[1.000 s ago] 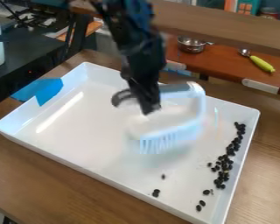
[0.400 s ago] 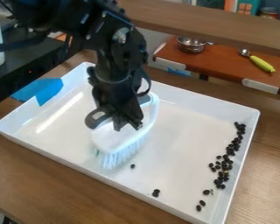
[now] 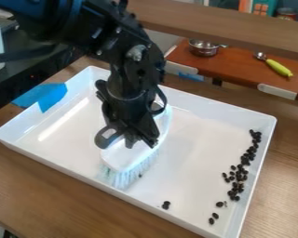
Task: Sweep into pile
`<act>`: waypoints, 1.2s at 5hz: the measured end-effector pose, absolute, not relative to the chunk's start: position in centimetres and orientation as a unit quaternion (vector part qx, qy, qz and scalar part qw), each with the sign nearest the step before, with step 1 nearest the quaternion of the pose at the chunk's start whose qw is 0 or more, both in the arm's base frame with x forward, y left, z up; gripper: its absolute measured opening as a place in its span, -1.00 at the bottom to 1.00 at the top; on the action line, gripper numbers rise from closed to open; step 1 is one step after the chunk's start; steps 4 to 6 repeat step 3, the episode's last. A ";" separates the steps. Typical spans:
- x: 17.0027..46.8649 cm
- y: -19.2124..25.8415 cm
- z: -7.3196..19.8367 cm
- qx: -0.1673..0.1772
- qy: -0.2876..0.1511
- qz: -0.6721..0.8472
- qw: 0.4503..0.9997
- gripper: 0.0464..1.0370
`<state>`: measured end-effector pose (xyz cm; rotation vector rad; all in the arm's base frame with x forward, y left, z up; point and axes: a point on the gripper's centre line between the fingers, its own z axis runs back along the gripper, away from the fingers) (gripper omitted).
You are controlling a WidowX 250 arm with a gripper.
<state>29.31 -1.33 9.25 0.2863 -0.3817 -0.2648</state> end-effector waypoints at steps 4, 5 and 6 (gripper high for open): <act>29.9 -4.8 7.4 0.127 -0.208 -0.100 0.965 -0.09; 29.9 -4.8 7.4 0.127 -0.208 -0.100 0.965 -0.09; 29.9 -4.8 7.4 0.127 -0.208 -0.100 0.965 -0.09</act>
